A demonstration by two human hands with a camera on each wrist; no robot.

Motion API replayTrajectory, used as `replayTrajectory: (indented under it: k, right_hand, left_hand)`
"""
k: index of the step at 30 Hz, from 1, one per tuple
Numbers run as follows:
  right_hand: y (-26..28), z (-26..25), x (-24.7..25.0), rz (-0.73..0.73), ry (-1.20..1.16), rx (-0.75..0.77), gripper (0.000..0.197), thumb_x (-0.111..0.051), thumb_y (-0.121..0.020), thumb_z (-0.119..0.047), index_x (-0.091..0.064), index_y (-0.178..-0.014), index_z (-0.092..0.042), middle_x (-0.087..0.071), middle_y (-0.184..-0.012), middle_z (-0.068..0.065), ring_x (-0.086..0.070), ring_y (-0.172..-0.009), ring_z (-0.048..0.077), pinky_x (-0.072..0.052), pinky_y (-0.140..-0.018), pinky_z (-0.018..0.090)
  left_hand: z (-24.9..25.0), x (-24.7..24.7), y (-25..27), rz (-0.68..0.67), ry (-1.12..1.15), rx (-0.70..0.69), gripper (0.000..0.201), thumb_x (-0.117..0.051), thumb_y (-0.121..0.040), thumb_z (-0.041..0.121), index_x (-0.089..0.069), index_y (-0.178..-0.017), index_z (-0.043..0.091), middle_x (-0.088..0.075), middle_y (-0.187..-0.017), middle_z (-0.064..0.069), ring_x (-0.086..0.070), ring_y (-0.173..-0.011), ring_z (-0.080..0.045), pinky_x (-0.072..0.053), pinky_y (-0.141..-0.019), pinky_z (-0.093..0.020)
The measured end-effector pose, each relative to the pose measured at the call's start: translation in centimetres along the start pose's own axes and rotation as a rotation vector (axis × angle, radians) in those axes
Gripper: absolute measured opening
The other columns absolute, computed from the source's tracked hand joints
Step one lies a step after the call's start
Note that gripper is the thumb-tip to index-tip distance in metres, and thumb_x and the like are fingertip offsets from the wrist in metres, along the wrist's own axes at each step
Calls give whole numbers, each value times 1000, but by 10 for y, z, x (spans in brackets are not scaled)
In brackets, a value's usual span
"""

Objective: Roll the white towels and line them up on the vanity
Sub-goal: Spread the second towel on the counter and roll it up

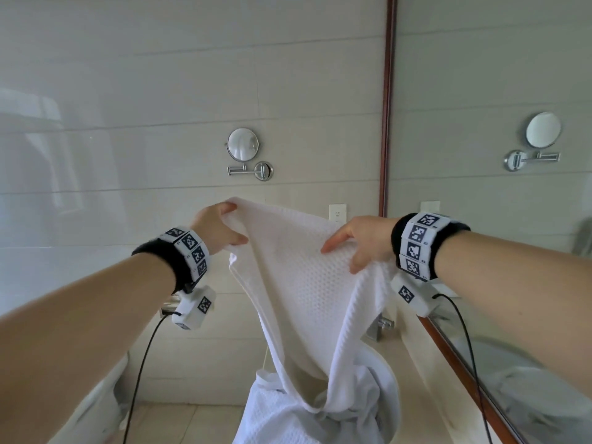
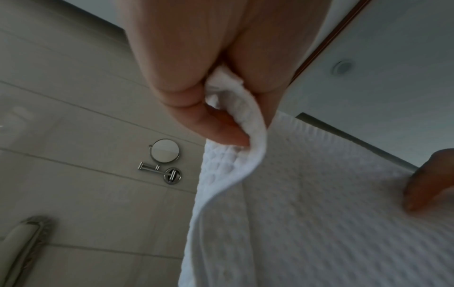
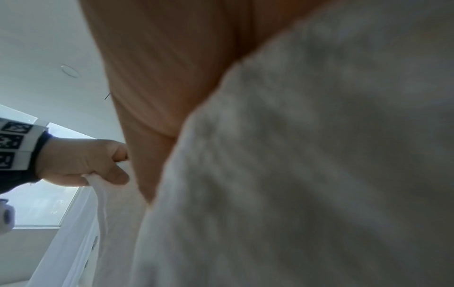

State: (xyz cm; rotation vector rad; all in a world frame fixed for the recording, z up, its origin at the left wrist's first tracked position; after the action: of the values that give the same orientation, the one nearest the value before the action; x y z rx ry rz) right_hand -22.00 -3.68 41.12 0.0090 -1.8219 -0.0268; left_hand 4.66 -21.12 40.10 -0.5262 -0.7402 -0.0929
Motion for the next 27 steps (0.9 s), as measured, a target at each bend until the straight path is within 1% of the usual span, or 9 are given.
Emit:
replayTrajectory:
  k: [2,4,5,7,10,12,16,20,27]
  right_hand:
    - [-25,2,8,31,3,0,64,-77,-80,-5,-64,-117,-55,-47,-146,-12,-68,-96,19,-57,-84,32]
    - [-55,6,19,103,41,-11,65,-71,-81,1,-66,-117,-52,-50,-143,-12,-63,-60,16,-56,-55,26]
    - [-72,10,24,150,67,-24,66,-68,-81,3,-65,-119,-51,-50,-144,-12,-61,-55,14,-55,-51,25]
    - [-105,14,40,228,94,-68,70,-62,-83,5,-61,-127,-49,-50,-147,-10,-66,-69,11,-55,-57,23]
    - [-159,21,76,316,184,-140,80,-52,-84,10,-48,-141,-46,-46,-150,-4,-61,-117,19,-51,-95,26]
    - [-193,26,108,413,212,-161,83,-45,-82,11,-46,-143,-45,-47,-150,1,-57,-124,23,-47,-100,27]
    - [-249,34,165,566,244,-165,89,-43,-81,13,-40,-147,-46,-51,-144,6,-60,-118,26,-48,-84,25]
    - [-292,47,205,726,226,-174,87,-41,-83,9,-36,-146,-51,-50,-119,5,-59,-90,27,-45,-71,29]
    - [-281,55,212,960,236,-94,76,-34,-91,1,-36,-145,-52,-43,-105,1,-52,-81,25,-42,-71,32]
  left_hand:
    - [-4,-5,-14,14,66,22,88,-90,-64,14,-51,-143,16,-60,-132,-5,-57,-119,-24,-45,-105,-39]
    - [-9,-12,-37,30,119,52,90,-90,-66,14,-48,-145,12,-57,-136,-6,-55,-123,-25,-43,-107,-39]
    - [-10,-16,-51,35,144,63,91,-90,-66,16,-46,-146,12,-57,-136,-6,-55,-123,-26,-43,-108,-40]
    - [-9,-24,-85,51,182,75,92,-90,-66,19,-44,-146,12,-57,-137,-8,-58,-120,-27,-45,-107,-41]
    - [1,-27,-147,108,151,63,91,-88,-69,19,-43,-148,14,-57,-136,-9,-57,-121,-28,-45,-106,-38]
    - [12,-21,-188,130,103,24,90,-87,-71,18,-42,-148,16,-58,-132,-9,-59,-117,-28,-47,-101,-34]
    - [32,3,-272,188,-5,-104,87,-86,-72,16,-43,-148,20,-55,-136,-10,-58,-117,-28,-48,-97,-33]
    - [55,29,-335,273,-91,-200,82,-83,-77,12,-42,-148,20,-50,-135,-6,-56,-118,-28,-46,-94,-31]
    - [49,53,-333,437,-327,-306,63,-62,-87,3,-42,-144,24,-46,-126,-1,-61,-95,-30,-51,-81,-35]
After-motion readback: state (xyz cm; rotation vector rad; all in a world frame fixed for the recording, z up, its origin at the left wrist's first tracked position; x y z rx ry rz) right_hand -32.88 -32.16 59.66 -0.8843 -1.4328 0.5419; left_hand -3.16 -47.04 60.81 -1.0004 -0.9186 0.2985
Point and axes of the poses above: each hand's wrist, its own y-axis away from the middle knuckle, its own x-axis out of the back of the hand, z = x × y, the point moved 2 cm from there along -y, towards the middle knuckle
